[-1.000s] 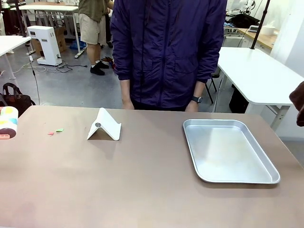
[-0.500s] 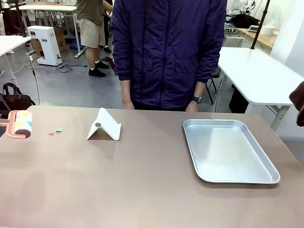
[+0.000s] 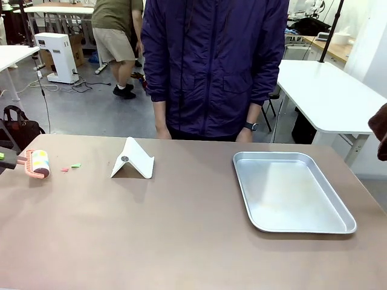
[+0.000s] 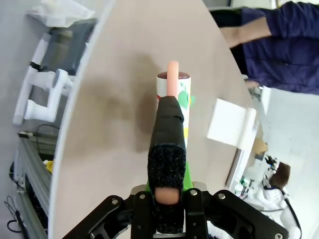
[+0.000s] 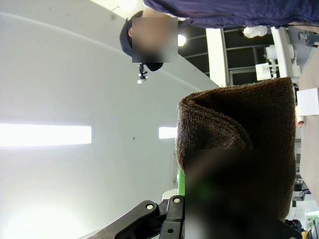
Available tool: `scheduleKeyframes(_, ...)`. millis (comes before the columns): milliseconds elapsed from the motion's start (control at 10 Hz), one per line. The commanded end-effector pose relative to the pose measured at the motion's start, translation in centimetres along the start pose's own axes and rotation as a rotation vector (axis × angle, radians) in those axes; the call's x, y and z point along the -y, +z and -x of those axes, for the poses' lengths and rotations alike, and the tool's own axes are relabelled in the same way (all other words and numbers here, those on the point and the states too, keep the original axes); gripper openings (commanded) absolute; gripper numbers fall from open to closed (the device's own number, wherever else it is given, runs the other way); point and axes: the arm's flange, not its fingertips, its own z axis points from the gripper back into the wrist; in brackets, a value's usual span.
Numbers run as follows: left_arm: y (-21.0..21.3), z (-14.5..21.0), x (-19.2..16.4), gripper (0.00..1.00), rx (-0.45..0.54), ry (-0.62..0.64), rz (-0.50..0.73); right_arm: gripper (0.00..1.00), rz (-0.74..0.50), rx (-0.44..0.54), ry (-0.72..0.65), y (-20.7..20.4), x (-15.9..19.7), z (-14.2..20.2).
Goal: Clean the surface of the table.
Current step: Clean the area not pointed to by the person.
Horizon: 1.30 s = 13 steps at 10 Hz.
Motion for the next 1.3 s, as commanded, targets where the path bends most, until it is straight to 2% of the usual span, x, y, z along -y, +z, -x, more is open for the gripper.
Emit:
scheduleKeyframes(0,-0.6,-0.4,0.0,0.20,0.022,0.035,0.008,0.08,-0.013,-0.005,-0.005,-0.2,-0.6,0.1)
scheduleKeyframes(300,-0.6,-0.5,-0.1,0.20,-0.039,0.039,0.021,0.08,-0.013,-0.005,-0.005,-0.2,-0.6,0.1)
scheduleKeyframes(700,-2.6,-1.7,-0.1,0.20,-0.104,0.081,-0.017,0.08,-0.013,-0.005,-0.005,-0.2,-0.6,0.1)
scheduleKeyframes(900,-4.7,-2.8,1.9,0.20,-0.155,0.072,-0.064,0.08,-0.013,-0.005,-0.005,-0.2,-0.6,0.1)
scheduleKeyframes(1200,-8.1,-4.3,5.6,0.20,-0.174,0.067,-0.137,0.08,-0.013,-0.005,-0.005,-0.2,-0.6,0.1)
